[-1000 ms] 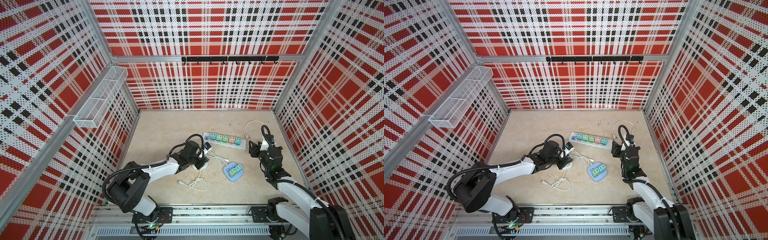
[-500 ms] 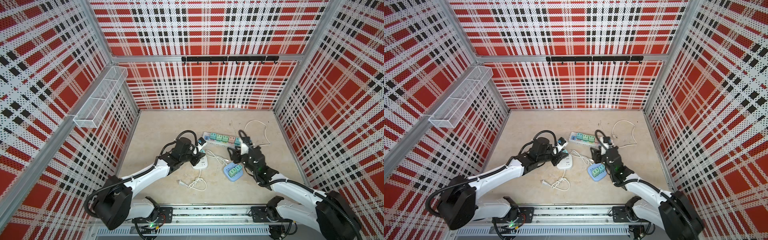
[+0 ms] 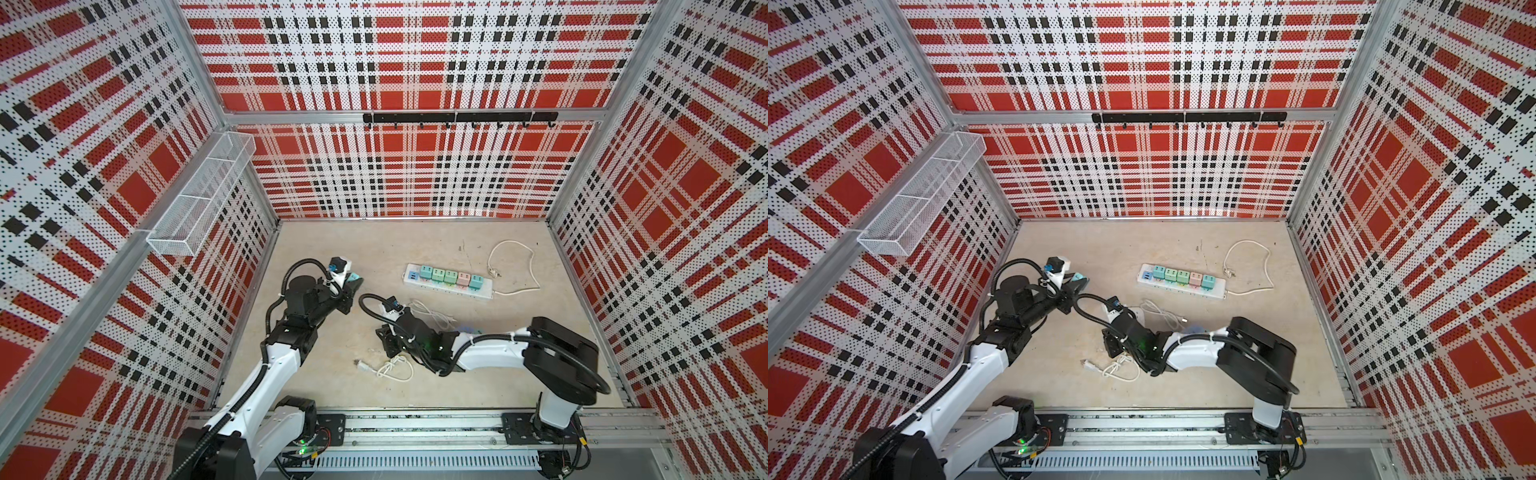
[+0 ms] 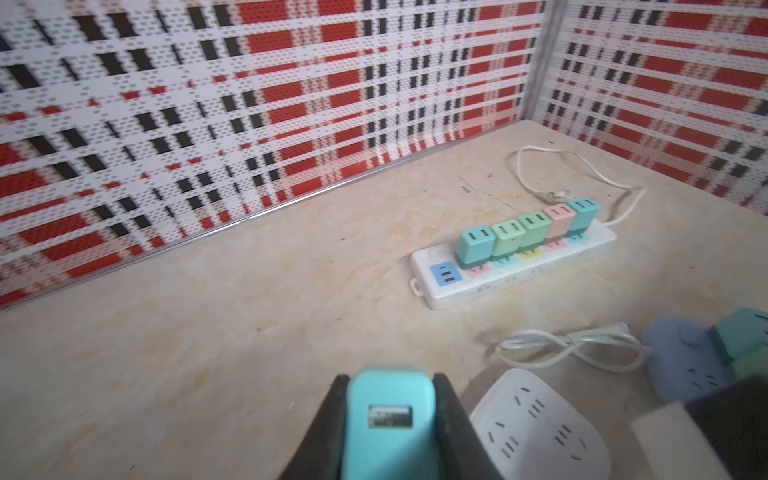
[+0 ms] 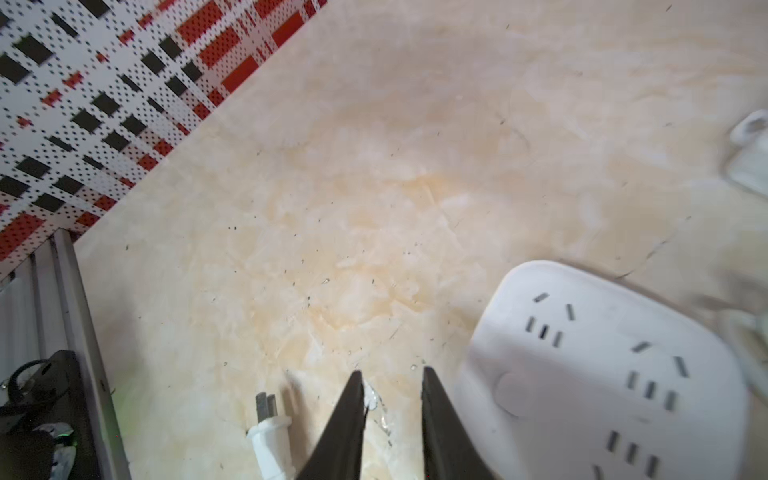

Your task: Insert the plug

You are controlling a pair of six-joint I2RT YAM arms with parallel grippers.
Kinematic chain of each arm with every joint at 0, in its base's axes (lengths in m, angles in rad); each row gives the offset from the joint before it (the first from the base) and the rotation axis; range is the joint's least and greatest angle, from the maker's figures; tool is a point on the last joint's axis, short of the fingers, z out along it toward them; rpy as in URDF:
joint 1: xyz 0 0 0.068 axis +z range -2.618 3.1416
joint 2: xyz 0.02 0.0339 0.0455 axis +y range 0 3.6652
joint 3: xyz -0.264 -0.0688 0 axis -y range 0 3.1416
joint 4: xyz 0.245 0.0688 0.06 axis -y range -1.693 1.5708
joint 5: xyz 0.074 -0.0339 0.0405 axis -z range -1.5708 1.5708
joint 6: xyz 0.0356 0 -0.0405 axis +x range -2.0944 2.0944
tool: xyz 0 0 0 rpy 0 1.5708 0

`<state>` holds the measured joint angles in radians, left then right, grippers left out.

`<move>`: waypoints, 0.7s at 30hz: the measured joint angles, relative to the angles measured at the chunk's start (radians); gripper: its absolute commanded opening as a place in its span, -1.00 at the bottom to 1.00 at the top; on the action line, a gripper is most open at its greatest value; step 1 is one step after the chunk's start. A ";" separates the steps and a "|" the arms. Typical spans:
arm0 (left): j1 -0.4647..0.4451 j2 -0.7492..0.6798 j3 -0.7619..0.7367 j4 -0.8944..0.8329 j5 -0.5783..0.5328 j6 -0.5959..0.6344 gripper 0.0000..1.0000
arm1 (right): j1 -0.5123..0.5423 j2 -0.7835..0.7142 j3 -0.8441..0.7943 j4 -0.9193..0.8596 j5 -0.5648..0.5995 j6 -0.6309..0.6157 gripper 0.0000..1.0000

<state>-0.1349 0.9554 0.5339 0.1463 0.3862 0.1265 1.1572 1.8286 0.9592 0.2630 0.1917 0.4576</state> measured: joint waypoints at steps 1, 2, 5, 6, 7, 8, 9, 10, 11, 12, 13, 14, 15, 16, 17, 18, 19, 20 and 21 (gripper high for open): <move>0.005 -0.006 -0.006 0.005 0.000 -0.008 -1.00 | 0.008 0.022 0.015 -0.011 -0.004 0.002 -0.54; 0.005 -0.010 -0.009 0.007 0.002 -0.012 -1.00 | 0.015 0.037 0.024 -0.023 -0.010 0.005 -0.55; 0.005 -0.011 -0.009 0.020 0.013 -0.020 -1.00 | 0.027 0.056 0.026 -0.068 -0.018 0.013 -0.56; 0.005 -0.011 -0.009 0.024 0.018 -0.022 -1.00 | 0.029 0.056 0.024 -0.086 -0.019 0.016 -0.55; 0.002 -0.010 -0.009 0.026 0.021 -0.021 -1.00 | 0.029 0.055 0.018 -0.099 -0.016 0.019 -0.55; -0.002 -0.010 -0.009 0.026 0.023 -0.021 -1.00 | 0.029 0.053 0.011 -0.108 -0.013 0.024 -0.55; -0.005 -0.009 -0.009 0.027 0.026 -0.021 -1.00 | 0.029 0.048 -0.002 -0.122 -0.009 0.026 -0.54; -0.011 -0.009 -0.009 0.027 0.027 -0.019 -1.00 | 0.029 0.040 -0.018 -0.137 -0.005 0.030 -0.54; -0.019 -0.009 -0.009 0.027 0.029 -0.016 -1.00 | 0.028 0.029 -0.031 -0.149 0.001 0.035 -0.53; -0.030 -0.009 -0.008 0.027 0.031 -0.010 -1.00 | 0.027 0.013 -0.043 -0.166 0.006 0.036 -0.51; -0.042 -0.009 -0.007 0.026 0.033 -0.002 -1.00 | 0.025 -0.002 -0.055 -0.182 0.014 0.037 -0.49; -0.056 -0.009 -0.005 0.024 0.034 0.009 -1.00 | 0.025 -0.019 -0.067 -0.196 0.023 0.038 -0.47; -0.074 -0.009 -0.001 0.018 0.035 0.025 -1.00 | 0.024 -0.038 -0.080 -0.209 0.029 0.038 -0.47; -0.094 -0.008 0.005 0.009 0.035 0.040 -1.00 | 0.018 -0.054 -0.093 -0.218 0.033 0.037 -0.48; -0.114 -0.007 0.013 -0.003 0.034 0.060 -1.00 | 0.016 -0.069 -0.106 -0.227 0.034 0.037 -0.48; -0.132 -0.006 0.021 -0.011 0.034 0.081 -1.00 | 0.011 -0.084 -0.119 -0.233 0.034 0.037 -0.46; -0.158 -0.004 0.029 -0.021 0.035 0.100 -1.00 | 0.003 -0.097 -0.132 -0.237 0.034 0.037 -0.43; -0.181 0.000 0.035 -0.027 0.035 0.122 -1.00 | -0.007 -0.113 -0.151 -0.238 0.035 0.035 -0.43; -0.202 0.005 0.042 -0.035 0.036 0.140 -1.00 | -0.018 -0.130 -0.170 -0.238 0.035 0.036 -0.42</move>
<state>-0.3370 0.9604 0.5755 0.1112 0.4221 0.2665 1.1397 1.6985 0.7891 0.0254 0.2268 0.4934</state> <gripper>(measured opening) 0.302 0.284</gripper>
